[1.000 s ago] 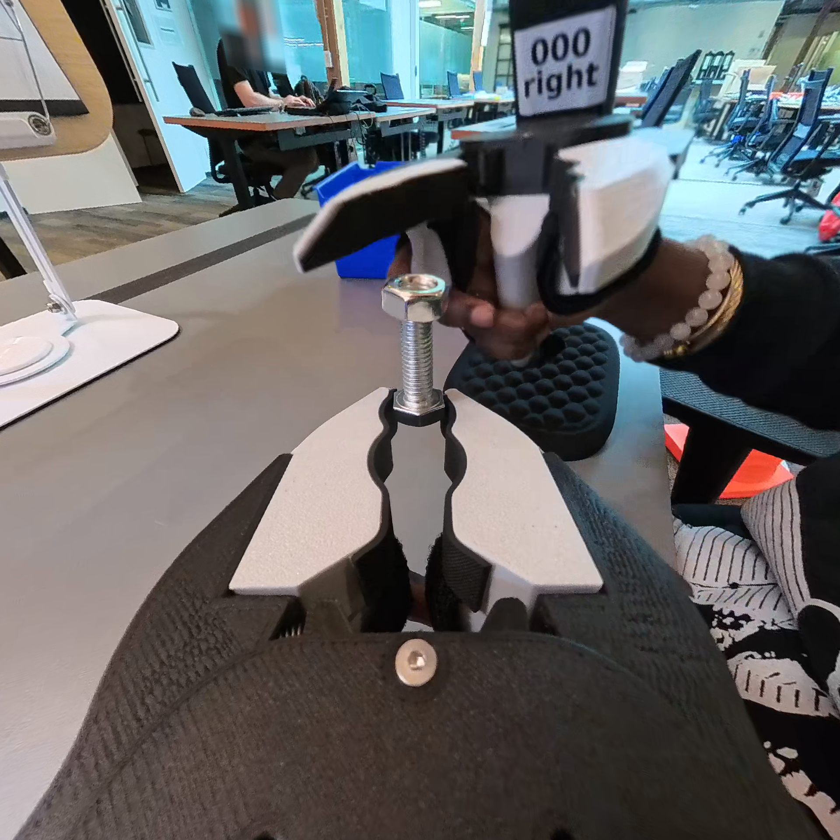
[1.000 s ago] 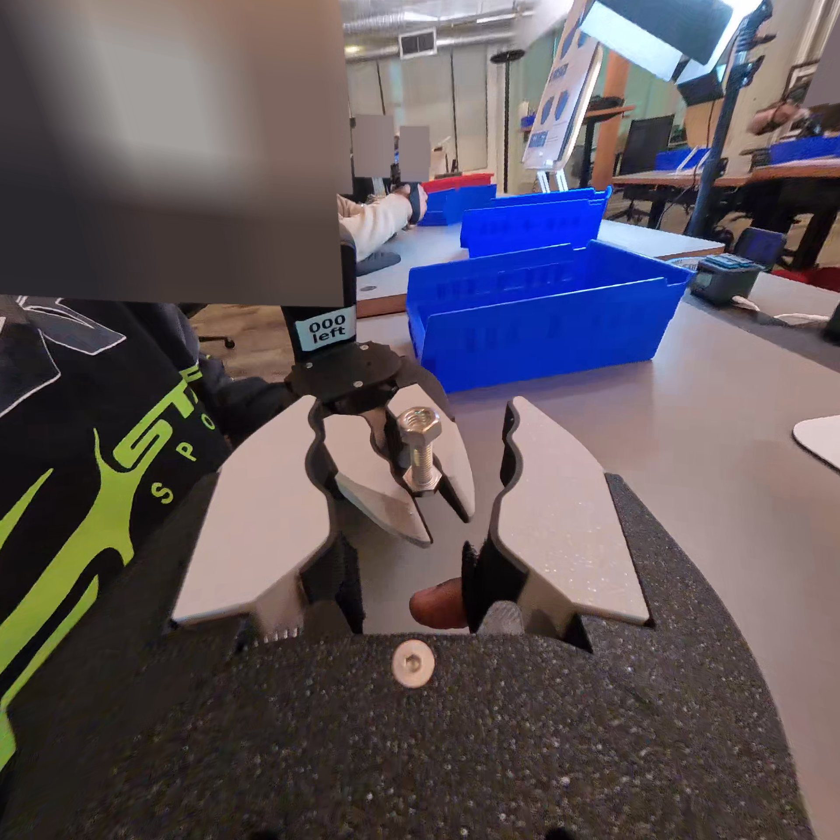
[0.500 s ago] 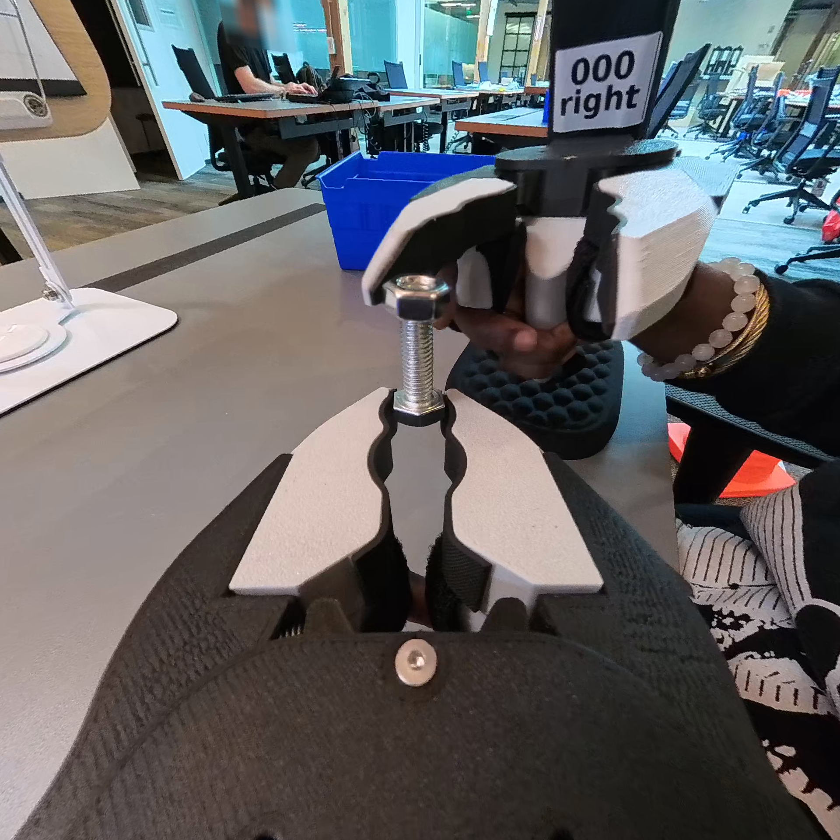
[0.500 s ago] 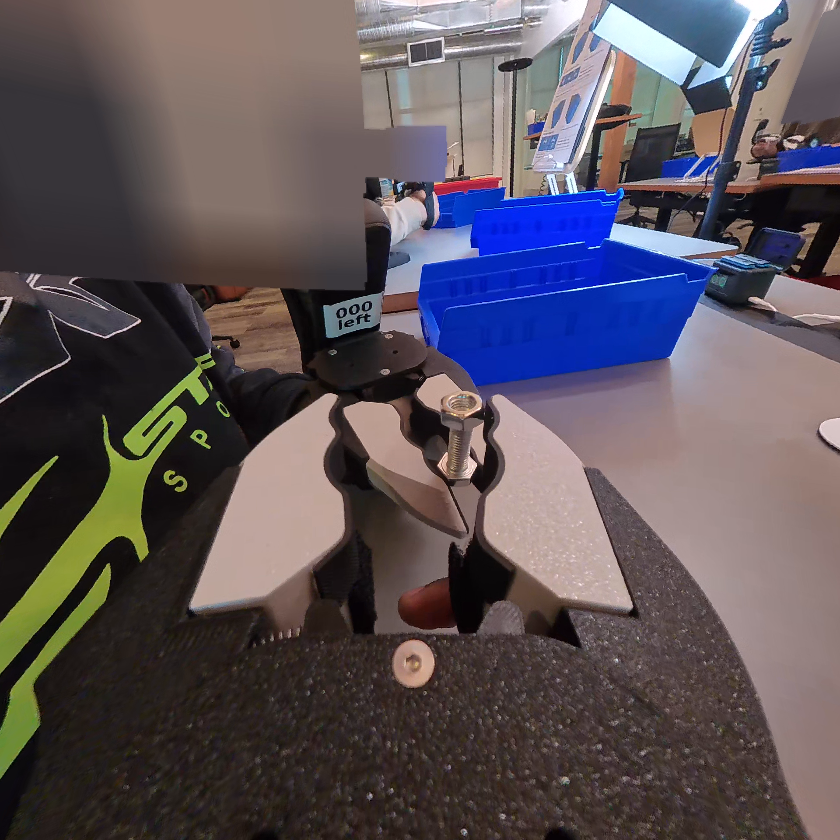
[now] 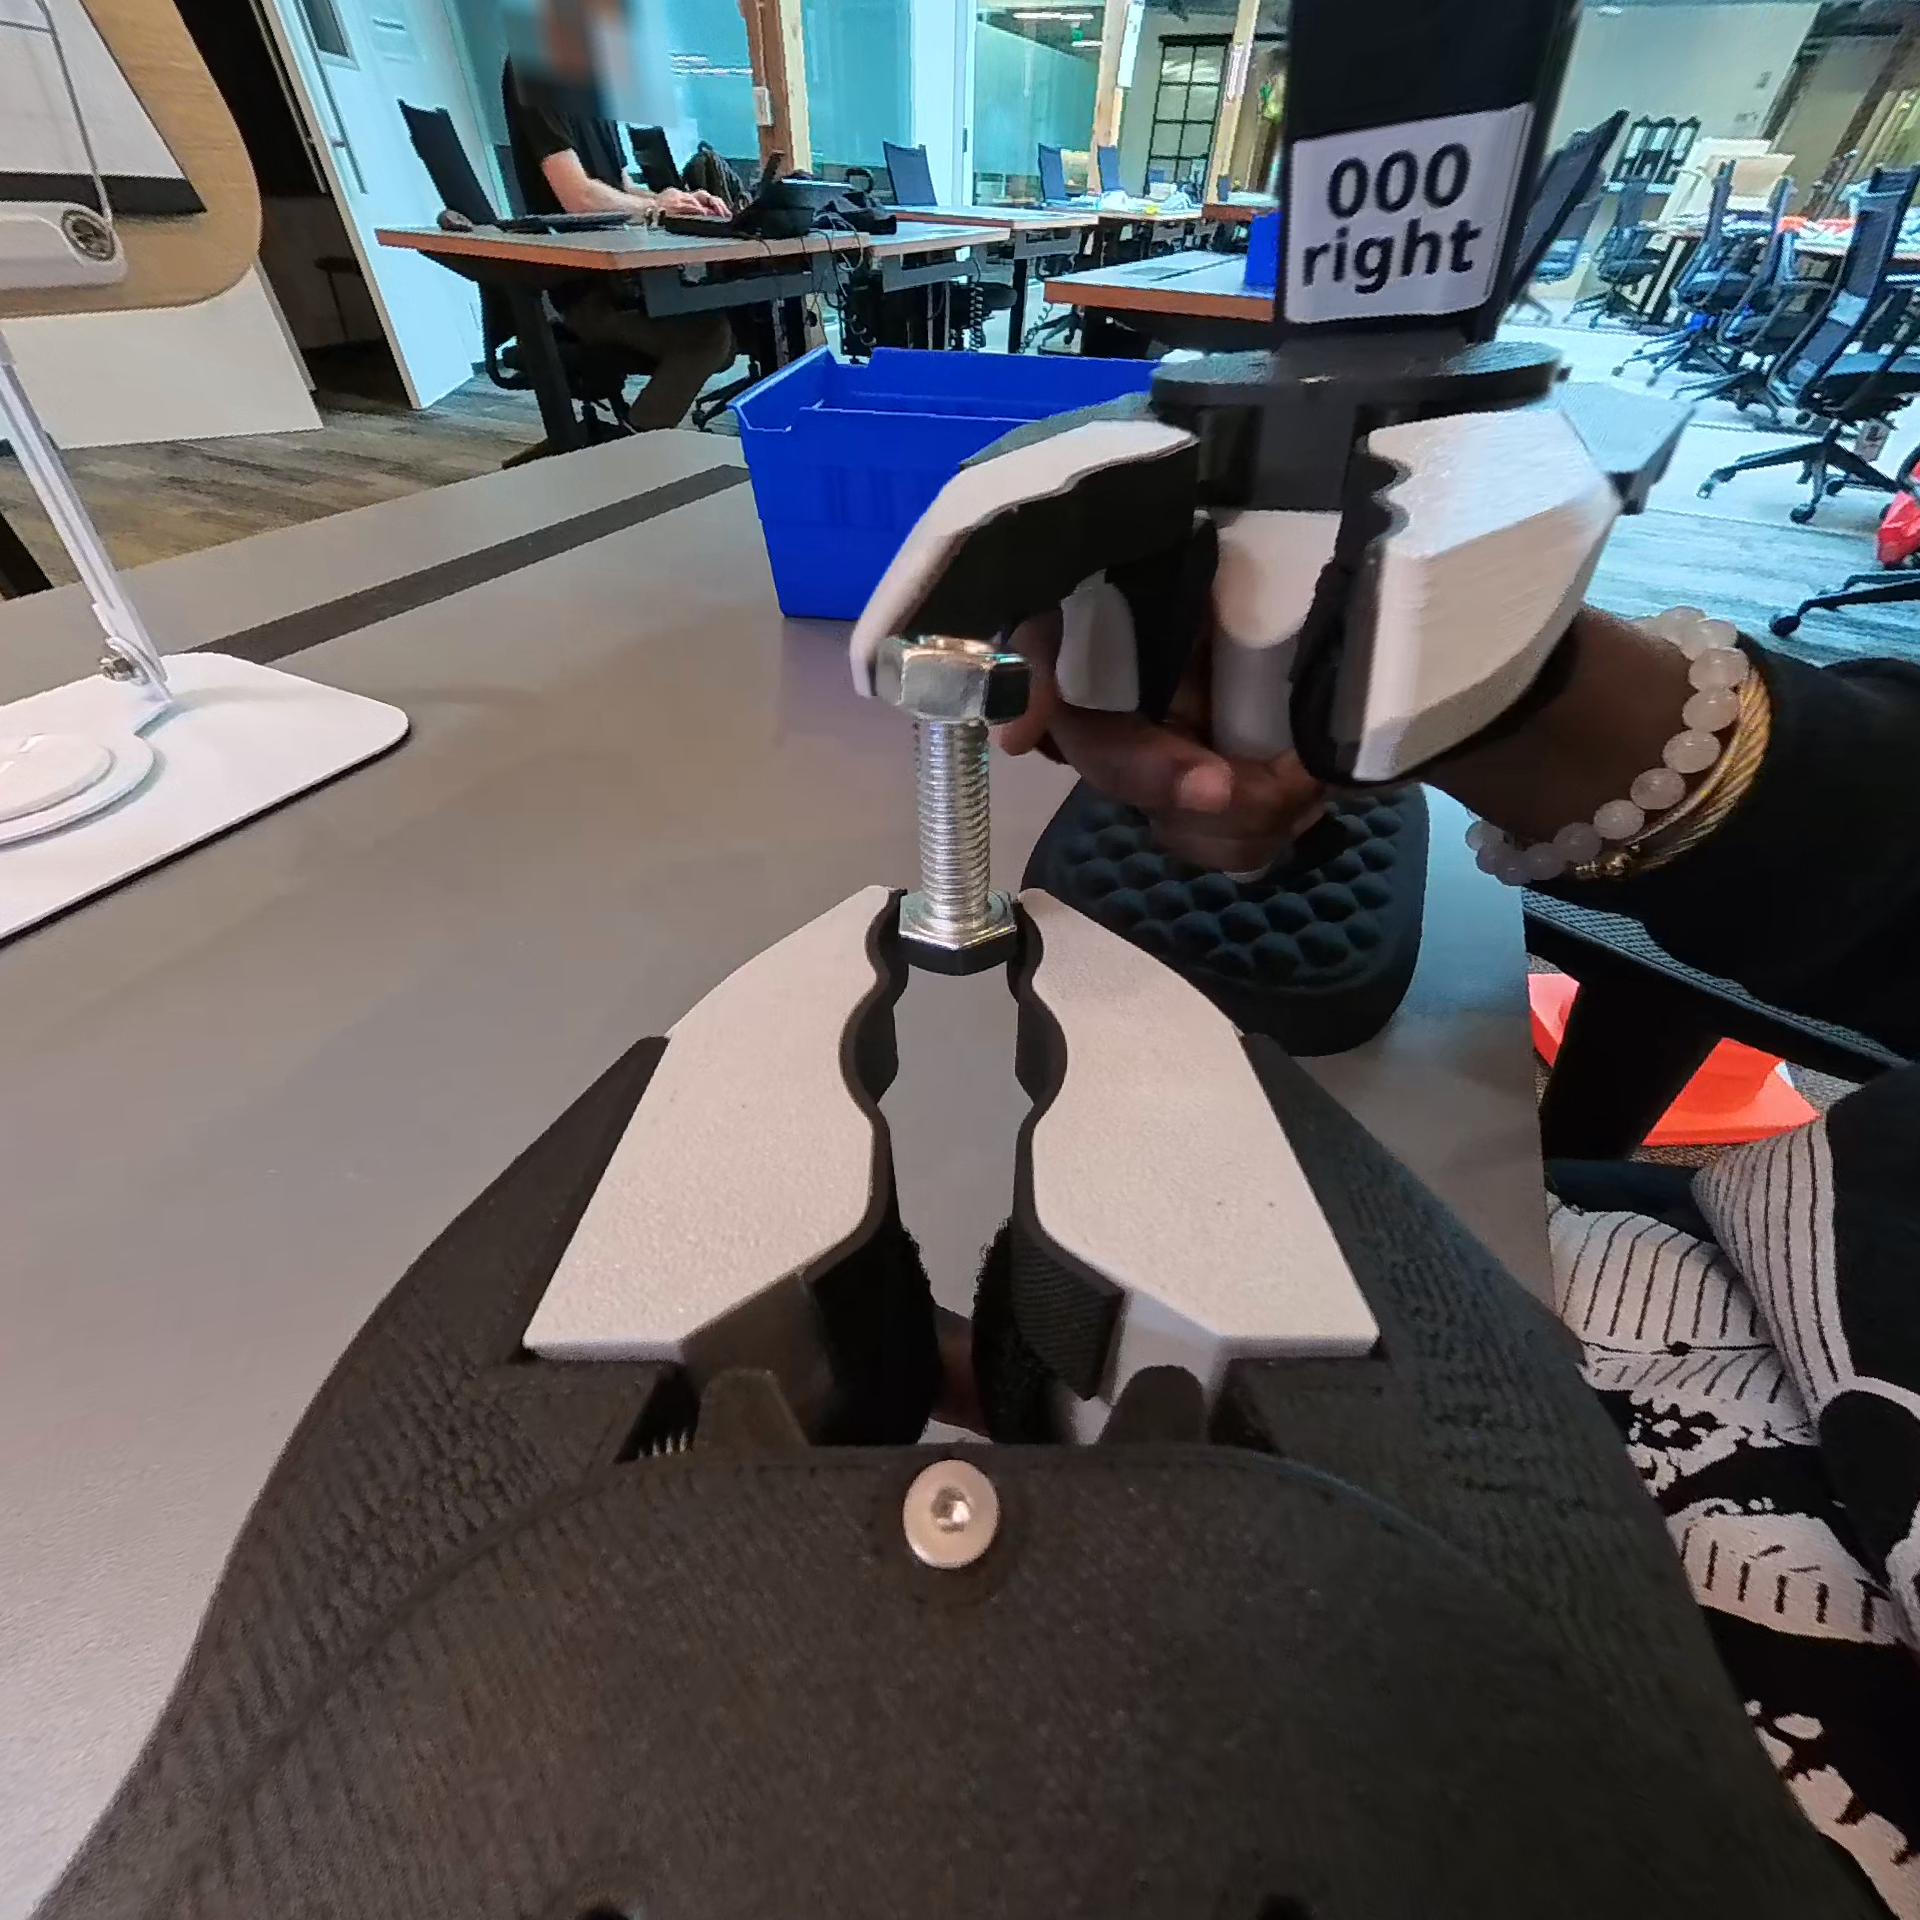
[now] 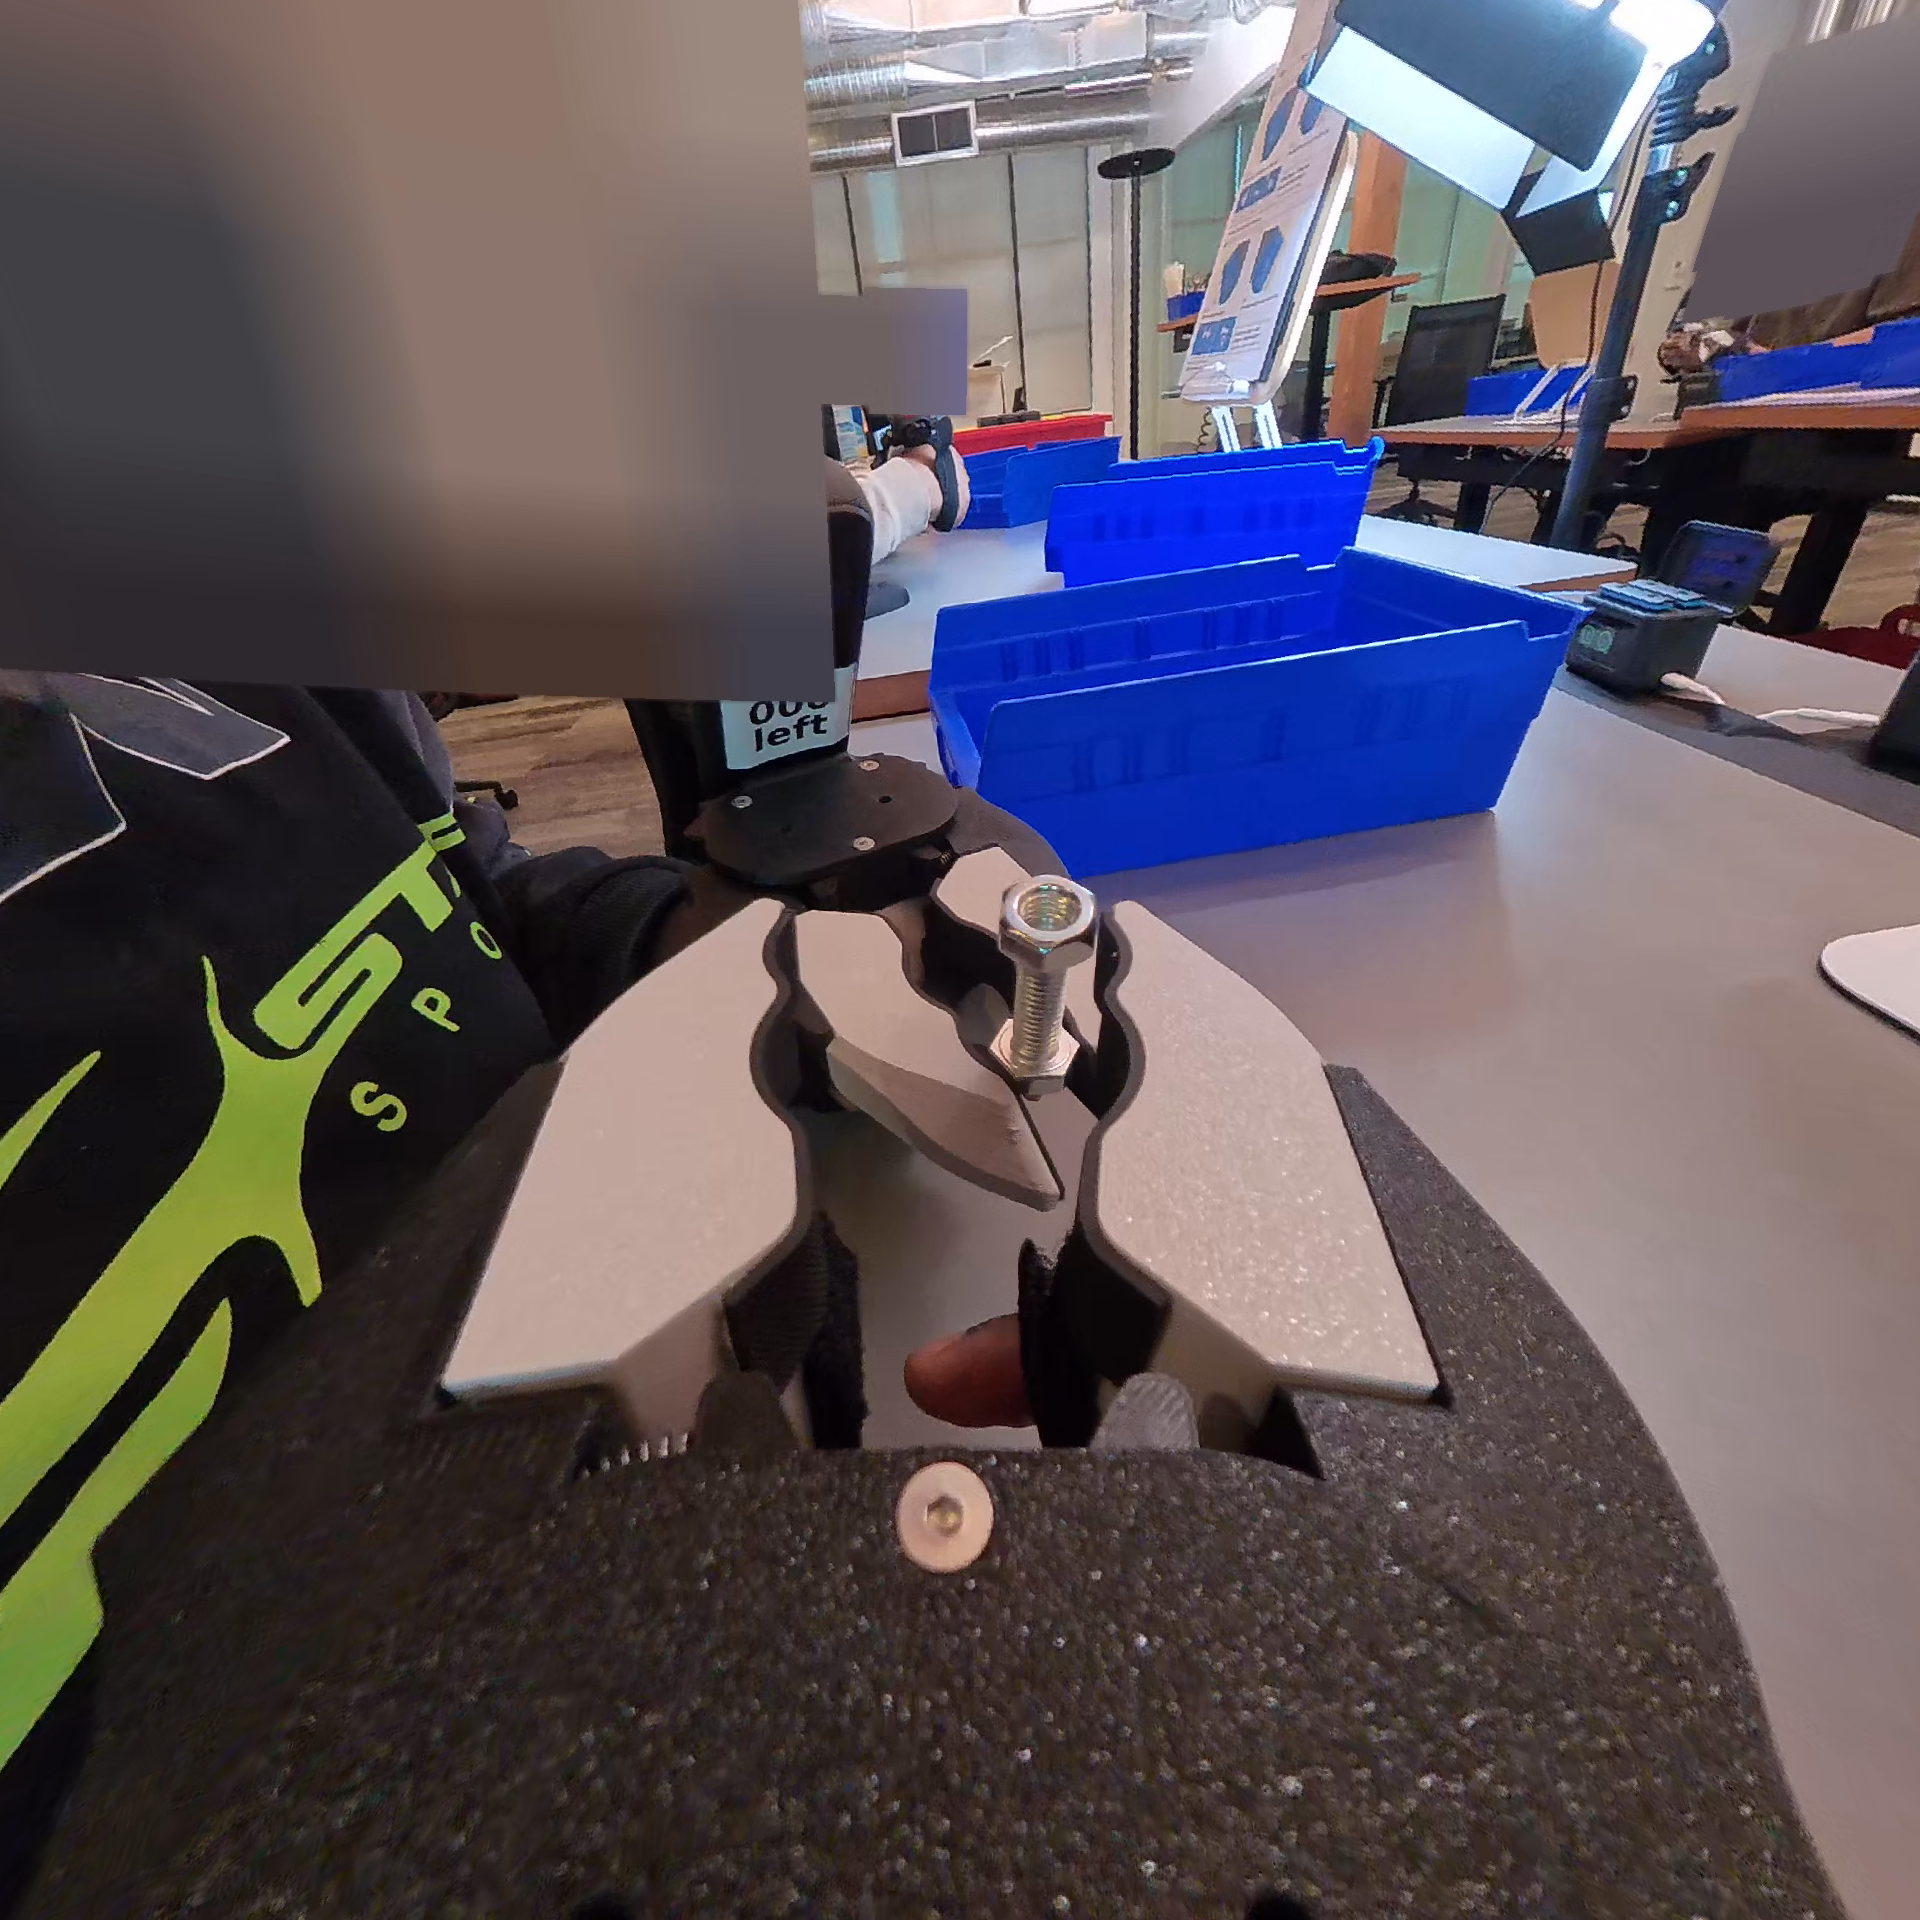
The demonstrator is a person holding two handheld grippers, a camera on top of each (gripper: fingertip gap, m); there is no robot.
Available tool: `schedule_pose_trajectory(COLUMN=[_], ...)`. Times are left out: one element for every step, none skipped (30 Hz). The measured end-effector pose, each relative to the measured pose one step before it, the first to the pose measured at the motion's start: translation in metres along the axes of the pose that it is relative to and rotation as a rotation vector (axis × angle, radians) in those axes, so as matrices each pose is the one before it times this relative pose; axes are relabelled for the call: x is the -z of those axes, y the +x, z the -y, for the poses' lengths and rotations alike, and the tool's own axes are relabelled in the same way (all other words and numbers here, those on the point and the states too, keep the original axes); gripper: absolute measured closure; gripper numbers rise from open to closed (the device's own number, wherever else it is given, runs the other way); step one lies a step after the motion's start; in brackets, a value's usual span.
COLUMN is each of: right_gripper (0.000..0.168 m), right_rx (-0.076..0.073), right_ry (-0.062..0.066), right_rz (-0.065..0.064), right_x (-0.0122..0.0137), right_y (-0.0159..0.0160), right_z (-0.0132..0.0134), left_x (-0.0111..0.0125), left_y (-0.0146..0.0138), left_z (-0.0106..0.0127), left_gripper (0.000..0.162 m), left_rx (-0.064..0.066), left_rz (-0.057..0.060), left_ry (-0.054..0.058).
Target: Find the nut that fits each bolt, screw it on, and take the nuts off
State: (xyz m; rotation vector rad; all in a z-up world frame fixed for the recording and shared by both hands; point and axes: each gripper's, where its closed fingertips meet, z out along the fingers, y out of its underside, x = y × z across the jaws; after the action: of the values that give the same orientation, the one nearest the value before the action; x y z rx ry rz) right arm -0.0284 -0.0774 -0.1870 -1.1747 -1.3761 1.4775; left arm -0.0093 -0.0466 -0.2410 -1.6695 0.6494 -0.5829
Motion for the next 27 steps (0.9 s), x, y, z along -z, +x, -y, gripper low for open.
schedule_pose_trajectory(right_gripper=[0.113, 0.113, 0.112, 0.112, 0.112, 0.112, 0.113, 0.113, 0.114, 0.114, 0.113, 0.112, 0.111, 0.109, 0.109, 0.108, 0.108, 0.108, 0.109, 0.111, 0.112, 0.115, 0.117, 0.119, 0.12, 0.119, 0.116], right_rx=[0.0046, 0.0022, -0.0017, -0.0036, -0.0026, -0.0003, 0.0004, -0.0006, -0.0006, 0.0009, 0.0031, 0.0051, 0.0054, 0.0041, 0.0013, -0.0007, -0.0002, -0.0016, -0.0046, -0.0052, -0.0028, 0.0009, 0.0044, 0.0056, 0.0035, -0.0009, -0.0032], right_ry=[-0.0028, -0.0012, -0.0002, -0.0009, -0.0012, -0.0008, 0.0005, 0.0015, 0.0026, 0.0039, 0.0039, 0.0031, 0.0021, 0.0, -0.0039, -0.0062, -0.0021, 0.0035, 0.0055, 0.0056, 0.0039, 0.0004, -0.002, -0.0015, 0.0015, 0.0052, 0.007], right_rz=[-0.0041, -0.0047, -0.0039, -0.0024, -0.0022, -0.0033, -0.0054, -0.0034, -0.0005, -0.0042, -0.0049, -0.0017, -0.001, 0.0025, 0.007, 0.0032, -0.0028, -0.003, -0.0011, 0.0001, -0.0006, -0.0002, 0.0001, -0.0029, -0.0067, -0.0089, -0.007], right_x=[-0.00013, 0.00028, 0.00043, 0.0006, 0.00091, 0.001, 0.00101, 0.00117, 0.00089, 0.00056, -0.00016, -0.00089, -0.00133, -0.00169, -0.00165, -0.00121, -0.00026, 0.00067, 0.00128, 0.00142, 0.00145, 0.00132, 0.00101, 0.00075, 0.00039, -0.00007, -0.00074], right_y=[-0.00003, 0.00026, 0.00035, 0.00011, 0.00009, 0.00006, 0.00036, 0.00005, -0.00029, 0.00015, 0.00038, -0.00009, -0.00013, -0.00064, -0.00116, -0.00046, 0.00034, 0.00027, -0.00006, -0.00047, -0.00059, -0.00071, -0.00081, 0.0, 0.00098, 0.00194, 0.00187], right_z=[0.00004, 0.00019, 0.00016, -0.00002, -0.00017, -0.00016, 0.00009, 0.00052, 0.00078, 0.00093, 0.00085, 0.00044, 0.00022, -0.00024, -0.00072, -0.00098, -0.00026, 0.00033, 0.0006, 0.0004, 0.00004, -0.00024, -0.00049, -0.00018, 0.00038, 0.00076, 0.00102], left_x=[0.00014, 0.00016, -0.00002, 0.00002, 0.00009, 0.00017, 0.00006, 0.00006, 0.00001, -0.00005, -0.00016, -0.00021, -0.00029, -0.00021, -0.00007, 0.00013, 0.00021, 0.00025, 0.00028, 0.00024, 0.00005, -0.00002, -0.00002, -0.00014, 0.0, 0.00002, -0.00009], left_y=[-0.00074, -0.00109, -0.00095, -0.00049, -0.0004, -0.00038, -0.00002, -0.00044, -0.00018, 0.00049, 0.00069, 0.00093, 0.00111, 0.00077, -0.00005, -0.00051, -0.00065, -0.00092, -0.00061, -0.00047, -0.00025, 0.00006, 0.00035, 0.00031, 0.00016, 0.00031, 0.00042], left_z=[0.0001, -0.00006, -0.00007, -0.00005, 0.0002, 0.00003, 0.00014, 0.00012, -0.00002, -0.00002, -0.00006, -0.00008, -0.00028, -0.00031, -0.00012, -0.00002, -0.00004, 0.00023, 0.00041, 0.00027, 0.00003, 0.00004, -0.00008, -0.00009, 0.0, 0.00008, 0.00004], left_gripper=[0.144, 0.144, 0.144, 0.144, 0.144, 0.144, 0.144, 0.144, 0.144, 0.144, 0.144, 0.144, 0.144, 0.144, 0.144, 0.144, 0.144, 0.144, 0.144, 0.144, 0.144, 0.144, 0.144, 0.144, 0.144, 0.144, 0.144], left_rx=[0.0025, 0.0034, 0.0033, 0.0029, 0.0008, -0.0007, 0.0006, 0.0007, 0.0004, -0.0001, -0.0022, -0.0029, -0.0022, -0.0014, -0.0001, 0.0002, 0.003, 0.0045, 0.0051, 0.0034, 0.0014, -0.0009, -0.0032, -0.0027, -0.0015, 0.0005, 0.0], left_rz=[0.0043, 0.0059, 0.0043, 0.0015, 0.0024, 0.003, 0.0, 0.0026, 0.0005, -0.0033, -0.0033, -0.0043, -0.0053, -0.0039, 0.0019, 0.0019, 0.0028, 0.003, 0.0014, 0.0005, 0.0, 0.0001, -0.0006, 0.0, 0.0001, -0.0027, -0.0027], left_ry=[0.0009, -0.0004, -0.0008, 0.0003, 0.0009, 0.0005, 0.0004, 0.0011, -0.0002, -0.0002, 0.0003, -0.0008, -0.0018, -0.002, -0.0002, 0.0, -0.0001, 0.0021, 0.0028, 0.0016, 0.0001, 0.0003, -0.0005, -0.0008, 0.0001, 0.0007, 0.0003])
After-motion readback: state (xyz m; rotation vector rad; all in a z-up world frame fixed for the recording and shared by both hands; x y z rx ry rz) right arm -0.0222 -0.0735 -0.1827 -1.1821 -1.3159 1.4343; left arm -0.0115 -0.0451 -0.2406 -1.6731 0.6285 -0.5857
